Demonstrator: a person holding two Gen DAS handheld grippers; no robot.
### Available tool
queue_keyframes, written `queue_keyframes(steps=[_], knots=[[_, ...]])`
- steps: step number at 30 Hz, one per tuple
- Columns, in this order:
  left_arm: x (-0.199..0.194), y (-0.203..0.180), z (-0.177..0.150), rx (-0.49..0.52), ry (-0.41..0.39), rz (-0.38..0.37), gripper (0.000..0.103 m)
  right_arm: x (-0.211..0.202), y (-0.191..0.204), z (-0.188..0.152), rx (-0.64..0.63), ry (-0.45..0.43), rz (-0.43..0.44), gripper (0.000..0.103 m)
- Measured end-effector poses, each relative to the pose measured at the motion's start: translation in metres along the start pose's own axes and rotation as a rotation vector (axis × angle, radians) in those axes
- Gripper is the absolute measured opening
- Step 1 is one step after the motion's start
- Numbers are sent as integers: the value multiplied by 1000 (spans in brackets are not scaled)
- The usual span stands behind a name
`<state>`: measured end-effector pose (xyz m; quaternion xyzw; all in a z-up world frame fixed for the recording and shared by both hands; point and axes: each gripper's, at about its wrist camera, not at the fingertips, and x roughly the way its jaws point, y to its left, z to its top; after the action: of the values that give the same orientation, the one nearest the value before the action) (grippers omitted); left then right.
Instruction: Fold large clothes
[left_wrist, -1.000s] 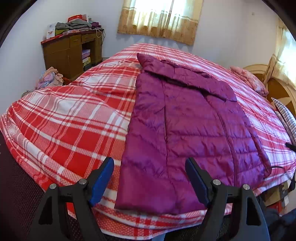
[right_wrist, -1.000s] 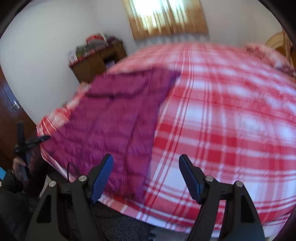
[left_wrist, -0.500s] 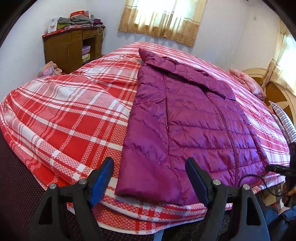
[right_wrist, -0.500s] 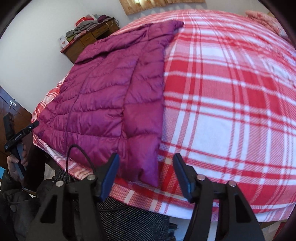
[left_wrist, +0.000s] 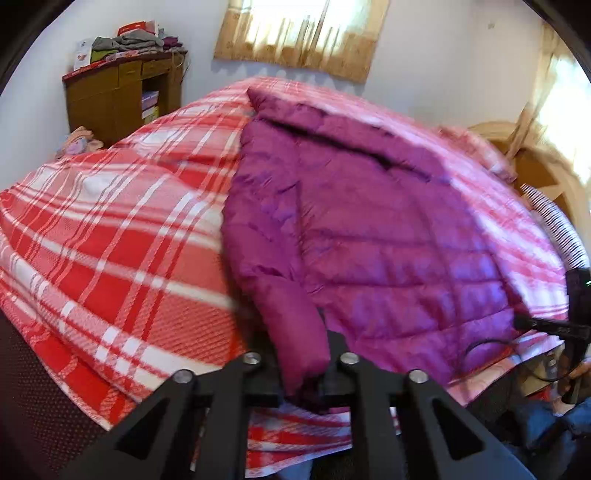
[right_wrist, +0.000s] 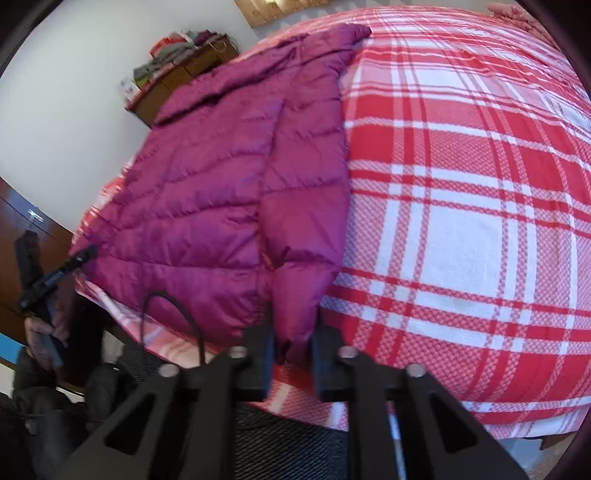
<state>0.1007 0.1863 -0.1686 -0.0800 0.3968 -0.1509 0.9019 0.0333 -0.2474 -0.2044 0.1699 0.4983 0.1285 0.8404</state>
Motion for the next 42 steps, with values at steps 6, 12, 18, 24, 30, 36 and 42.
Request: queue_keyframes(steps=[6, 12, 18, 24, 30, 36, 42], knots=[[-44, -10, 33, -31, -178, -131, 8, -46, 25, 20, -70, -142, 120, 12], [-81, -11, 67, -94, -332, -268, 7, -88, 44, 52, -94, -291, 214, 11], [-115, -23, 67, -54, -394, -307, 6, -126, 56, 55, -101, -383, 235, 11], [-119, -36, 71, 62, -385, -192, 7, -142, 47, 51, -82, -418, 194, 11], [-61, -4, 66, -119, -129, -136, 7, -110, 39, 51, -52, -344, 153, 11], [-28, 6, 34, -116, 53, -30, 97, -111, 34, 42, -59, -332, 137, 11], [-23, 8, 8, -131, 98, 16, 97, -105, 17, 36, 7, -318, 162, 12]])
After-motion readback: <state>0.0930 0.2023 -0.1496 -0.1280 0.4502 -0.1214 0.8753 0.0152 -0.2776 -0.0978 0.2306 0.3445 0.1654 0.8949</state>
